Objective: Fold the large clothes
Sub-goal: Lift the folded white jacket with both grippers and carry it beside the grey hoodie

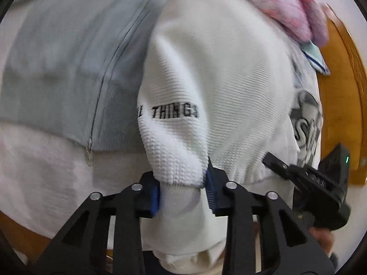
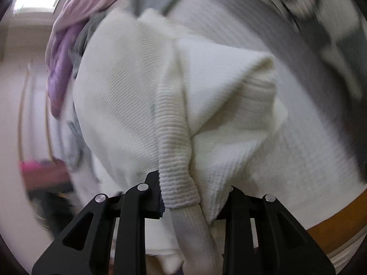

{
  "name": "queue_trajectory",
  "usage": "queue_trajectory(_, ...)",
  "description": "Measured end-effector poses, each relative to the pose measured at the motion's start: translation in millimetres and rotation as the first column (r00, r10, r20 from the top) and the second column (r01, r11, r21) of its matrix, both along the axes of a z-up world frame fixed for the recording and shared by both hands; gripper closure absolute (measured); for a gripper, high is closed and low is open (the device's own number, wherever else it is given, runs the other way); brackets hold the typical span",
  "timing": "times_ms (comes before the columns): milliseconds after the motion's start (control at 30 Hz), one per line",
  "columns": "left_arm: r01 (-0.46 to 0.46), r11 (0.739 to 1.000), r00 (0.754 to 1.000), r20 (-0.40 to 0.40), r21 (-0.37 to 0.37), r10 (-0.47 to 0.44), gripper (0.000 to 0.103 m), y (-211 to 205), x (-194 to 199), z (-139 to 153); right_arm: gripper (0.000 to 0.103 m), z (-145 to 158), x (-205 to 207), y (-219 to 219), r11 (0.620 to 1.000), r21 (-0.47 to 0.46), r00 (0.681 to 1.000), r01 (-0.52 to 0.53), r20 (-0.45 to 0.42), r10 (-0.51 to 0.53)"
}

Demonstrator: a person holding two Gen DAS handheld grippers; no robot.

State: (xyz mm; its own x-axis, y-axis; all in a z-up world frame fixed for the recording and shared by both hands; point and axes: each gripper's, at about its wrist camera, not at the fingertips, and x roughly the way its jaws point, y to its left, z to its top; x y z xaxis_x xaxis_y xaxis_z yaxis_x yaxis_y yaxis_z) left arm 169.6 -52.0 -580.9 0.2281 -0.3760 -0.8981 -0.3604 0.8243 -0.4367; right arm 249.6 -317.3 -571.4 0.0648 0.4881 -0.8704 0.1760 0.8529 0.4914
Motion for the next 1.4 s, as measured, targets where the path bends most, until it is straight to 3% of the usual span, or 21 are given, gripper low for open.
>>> queue_trajectory(100,0.073,0.996,0.995,0.063,0.06,-0.077,0.075,-13.7,4.9,30.3,0.08,28.3,-1.5,13.9,0.986,-0.133,0.989,-0.096,0.102,0.11)
queue_trajectory(233,0.128,0.986,0.979,0.144,0.106,-0.142,0.076,-35.5,14.7,71.5,0.081,70.9,-1.7,27.4,0.947,-0.279,0.945,-0.16,0.233,0.228)
queue_trajectory(433,0.151,0.976,0.95,0.251,0.155,-0.186,0.076,-47.0,23.7,130.0,0.081,127.6,-2.6,31.6,0.919,-0.361,0.879,-0.16,0.371,0.299)
queue_trajectory(633,0.121,0.979,0.916,0.361,0.161,-0.173,0.076,-69.2,32.0,178.0,0.081,178.7,10.2,-4.6,0.932,-0.342,0.829,-0.12,0.482,0.284)
queue_trajectory(867,0.163,0.975,0.836,0.504,0.153,-0.218,0.076,-143.7,62.8,226.9,0.081,232.1,30.8,-72.7,0.932,-0.362,0.751,-0.009,0.613,0.245)
queue_trajectory(1033,0.222,0.965,0.755,0.602,0.14,-0.261,0.076,-221.9,89.5,244.8,0.081,251.5,41.9,-149.5,0.926,-0.361,0.703,0.109,0.687,0.185)
queue_trajectory(1067,0.233,0.961,0.737,0.618,0.15,-0.275,0.076,-241.1,92.9,243.5,0.081,249.6,43.8,-168.5,0.927,-0.352,0.702,0.131,0.693,0.164)
queue_trajectory(1167,0.273,0.945,0.713,0.622,0.181,-0.325,0.076,-287.8,98.7,227.7,0.081,230.6,46.7,-210.9,0.919,-0.355,0.728,0.169,0.673,0.127)
queue_trajectory(1200,0.289,0.938,0.712,0.613,0.19,-0.343,0.076,-306.1,99.8,214.4,0.081,217.3,46.5,-226.9,0.923,-0.339,0.744,0.184,0.661,0.095)
queue_trajectory(1333,0.345,0.915,0.755,0.516,0.21,-0.403,0.076,-354.7,99.7,154.0,0.081,139.2,49.3,-268.1,0.911,-0.362,0.854,0.197,0.52,0.022)
queue_trajectory(1400,0.376,0.882,0.738,0.484,0.284,-0.47,0.076,-376.3,87.7,128.2,0.081,108.1,47.6,-281.8,0.916,-0.353,0.881,0.192,0.472,-0.003)
